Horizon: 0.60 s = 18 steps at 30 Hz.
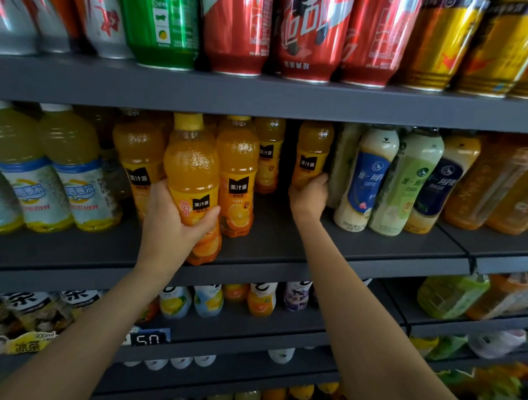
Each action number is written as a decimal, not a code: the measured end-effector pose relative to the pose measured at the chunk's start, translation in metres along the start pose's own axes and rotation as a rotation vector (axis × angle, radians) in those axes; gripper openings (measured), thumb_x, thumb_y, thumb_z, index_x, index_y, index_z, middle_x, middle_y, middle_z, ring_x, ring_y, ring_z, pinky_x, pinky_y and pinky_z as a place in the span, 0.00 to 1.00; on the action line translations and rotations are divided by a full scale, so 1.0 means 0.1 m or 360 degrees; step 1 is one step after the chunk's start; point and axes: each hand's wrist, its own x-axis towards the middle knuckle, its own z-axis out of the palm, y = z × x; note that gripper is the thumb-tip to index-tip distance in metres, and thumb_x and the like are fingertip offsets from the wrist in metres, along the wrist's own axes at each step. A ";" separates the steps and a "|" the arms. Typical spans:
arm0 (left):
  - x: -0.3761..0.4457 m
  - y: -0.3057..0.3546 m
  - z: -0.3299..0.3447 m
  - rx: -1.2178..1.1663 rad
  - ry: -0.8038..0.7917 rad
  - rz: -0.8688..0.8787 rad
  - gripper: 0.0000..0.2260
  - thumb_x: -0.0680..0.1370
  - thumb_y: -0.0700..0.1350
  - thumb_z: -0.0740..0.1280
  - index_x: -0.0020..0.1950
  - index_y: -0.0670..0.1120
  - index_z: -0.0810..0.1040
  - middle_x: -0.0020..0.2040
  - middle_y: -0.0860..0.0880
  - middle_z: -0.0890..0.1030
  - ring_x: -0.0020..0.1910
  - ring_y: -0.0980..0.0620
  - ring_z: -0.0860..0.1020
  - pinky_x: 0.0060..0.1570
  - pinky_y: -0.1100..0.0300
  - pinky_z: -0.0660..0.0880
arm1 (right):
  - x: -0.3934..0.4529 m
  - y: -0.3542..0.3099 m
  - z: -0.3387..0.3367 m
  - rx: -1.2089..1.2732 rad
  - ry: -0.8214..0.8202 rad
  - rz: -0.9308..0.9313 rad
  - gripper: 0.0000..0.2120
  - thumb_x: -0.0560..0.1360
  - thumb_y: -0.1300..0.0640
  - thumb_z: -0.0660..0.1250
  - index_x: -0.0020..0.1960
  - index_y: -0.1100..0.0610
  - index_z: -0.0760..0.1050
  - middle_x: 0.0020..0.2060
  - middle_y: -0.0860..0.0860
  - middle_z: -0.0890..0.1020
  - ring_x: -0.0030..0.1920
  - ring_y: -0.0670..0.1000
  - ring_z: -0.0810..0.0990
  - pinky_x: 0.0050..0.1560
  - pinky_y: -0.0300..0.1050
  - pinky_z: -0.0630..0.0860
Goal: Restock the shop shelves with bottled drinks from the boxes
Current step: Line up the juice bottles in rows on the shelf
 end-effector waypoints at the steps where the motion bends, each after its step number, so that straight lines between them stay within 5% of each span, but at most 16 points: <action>1: 0.00 0.00 0.00 0.0001 -0.0004 -0.0001 0.31 0.68 0.49 0.73 0.64 0.40 0.64 0.59 0.41 0.71 0.60 0.45 0.71 0.57 0.53 0.70 | 0.02 0.00 0.01 -0.0025 0.0022 0.0001 0.31 0.72 0.59 0.70 0.67 0.66 0.59 0.63 0.63 0.70 0.65 0.62 0.69 0.64 0.54 0.69; 6: 0.00 -0.01 -0.01 0.0018 -0.0002 0.0000 0.31 0.68 0.49 0.73 0.64 0.39 0.64 0.59 0.41 0.71 0.60 0.44 0.71 0.59 0.51 0.71 | -0.19 -0.02 0.08 -0.0100 0.0017 -0.0132 0.28 0.71 0.56 0.71 0.64 0.66 0.62 0.62 0.63 0.71 0.63 0.62 0.69 0.59 0.51 0.69; 10: 0.01 0.00 -0.02 0.0045 -0.0005 0.0019 0.31 0.69 0.49 0.73 0.64 0.38 0.64 0.59 0.40 0.71 0.60 0.43 0.71 0.59 0.49 0.71 | -0.30 -0.13 0.15 -0.0012 -0.0277 -0.0320 0.25 0.72 0.58 0.71 0.63 0.65 0.65 0.60 0.61 0.74 0.61 0.60 0.73 0.58 0.51 0.71; 18: -0.02 0.04 -0.01 0.0067 -0.0003 -0.0022 0.30 0.69 0.50 0.73 0.64 0.39 0.64 0.59 0.40 0.71 0.60 0.42 0.71 0.58 0.50 0.70 | -0.36 -0.23 0.11 0.0055 -0.0452 -0.0183 0.29 0.73 0.60 0.69 0.68 0.64 0.59 0.64 0.62 0.70 0.64 0.61 0.71 0.63 0.54 0.70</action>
